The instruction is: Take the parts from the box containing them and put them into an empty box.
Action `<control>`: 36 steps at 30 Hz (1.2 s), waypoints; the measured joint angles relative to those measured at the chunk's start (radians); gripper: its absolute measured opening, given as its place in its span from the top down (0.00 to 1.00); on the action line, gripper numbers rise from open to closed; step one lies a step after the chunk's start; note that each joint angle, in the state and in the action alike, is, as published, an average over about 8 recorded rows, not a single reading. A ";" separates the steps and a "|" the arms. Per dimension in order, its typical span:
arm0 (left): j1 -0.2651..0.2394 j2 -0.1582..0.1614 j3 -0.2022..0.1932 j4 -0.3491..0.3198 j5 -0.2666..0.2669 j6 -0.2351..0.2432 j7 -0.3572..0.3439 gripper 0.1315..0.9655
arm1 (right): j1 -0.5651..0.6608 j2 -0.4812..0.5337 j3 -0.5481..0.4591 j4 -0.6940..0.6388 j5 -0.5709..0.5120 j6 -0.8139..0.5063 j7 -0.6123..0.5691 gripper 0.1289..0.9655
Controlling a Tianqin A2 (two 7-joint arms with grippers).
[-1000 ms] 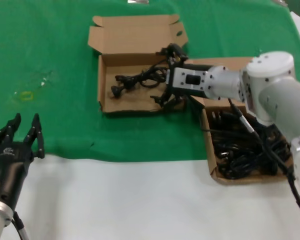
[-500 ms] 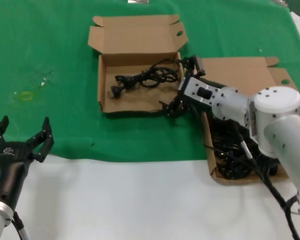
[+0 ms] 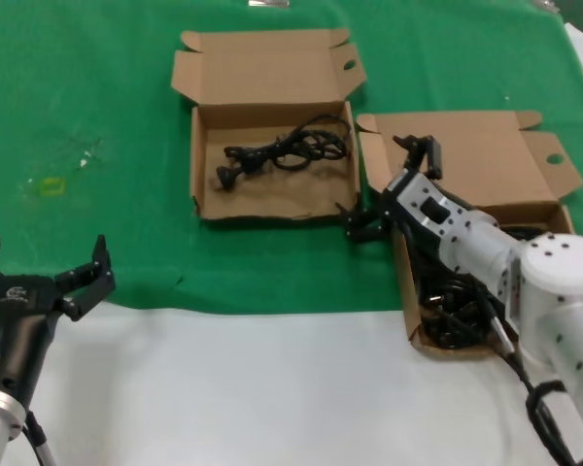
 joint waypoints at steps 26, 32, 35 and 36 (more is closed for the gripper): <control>0.000 0.000 0.000 0.000 0.000 0.000 0.000 0.00 | -0.462 0.100 0.093 0.553 0.085 0.217 0.368 0.00; 0.000 0.000 0.000 0.000 0.000 0.000 0.000 0.00 | -0.569 0.123 0.114 0.680 0.105 0.268 0.453 0.00; 0.000 0.000 0.000 0.000 0.000 0.000 0.000 0.00 | -0.622 0.135 0.125 0.744 0.115 0.293 0.495 0.00; 0.000 0.000 0.000 0.000 0.000 0.000 0.000 0.00 | -0.639 0.138 0.129 0.764 0.118 0.301 0.509 0.00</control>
